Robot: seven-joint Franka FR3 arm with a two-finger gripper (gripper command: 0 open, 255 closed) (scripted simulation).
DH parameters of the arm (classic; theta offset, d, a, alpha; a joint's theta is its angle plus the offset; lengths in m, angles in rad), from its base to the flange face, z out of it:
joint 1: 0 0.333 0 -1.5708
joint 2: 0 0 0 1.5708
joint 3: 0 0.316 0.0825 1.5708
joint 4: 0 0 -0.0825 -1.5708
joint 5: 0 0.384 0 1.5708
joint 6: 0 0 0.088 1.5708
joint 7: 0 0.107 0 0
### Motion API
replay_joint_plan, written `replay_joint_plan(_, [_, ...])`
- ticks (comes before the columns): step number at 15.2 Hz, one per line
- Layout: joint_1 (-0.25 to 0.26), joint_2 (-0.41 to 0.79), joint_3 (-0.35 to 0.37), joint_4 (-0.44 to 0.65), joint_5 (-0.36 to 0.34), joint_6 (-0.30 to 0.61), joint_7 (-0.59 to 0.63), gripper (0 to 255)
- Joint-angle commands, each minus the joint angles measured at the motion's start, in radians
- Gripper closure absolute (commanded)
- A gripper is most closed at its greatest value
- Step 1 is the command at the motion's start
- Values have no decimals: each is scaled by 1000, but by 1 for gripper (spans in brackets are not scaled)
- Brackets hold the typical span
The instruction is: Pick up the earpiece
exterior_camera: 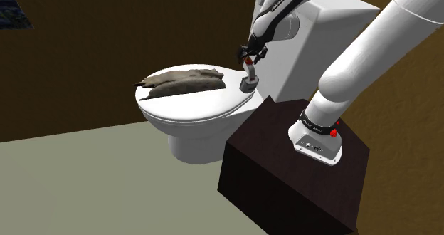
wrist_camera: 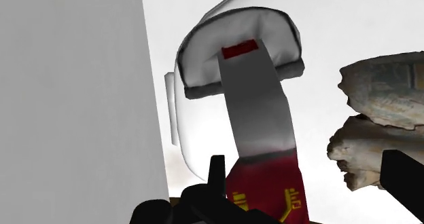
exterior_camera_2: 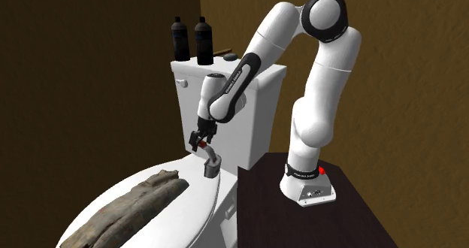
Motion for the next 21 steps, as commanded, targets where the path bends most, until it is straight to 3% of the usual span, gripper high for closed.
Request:
replay_joint_plan(1, [7, 63, -29, -20, 46, 49, -36, 0])
replay_joint_plan(3, [12, 63, -34, -20, 44, 50, -35, 0])
replay_joint_plan(4, [9, 69, -28, 3, 34, 32, -22, 255])
replay_joint_plan(5, [21, 93, -36, 11, 57, 48, -42, 255])
replay_joint_plan(13, [19, 63, -41, -20, 41, 50, -33, 255])
replay_joint_plan(21, [-27, -72, -15, -7, -51, -96, 40, 255])
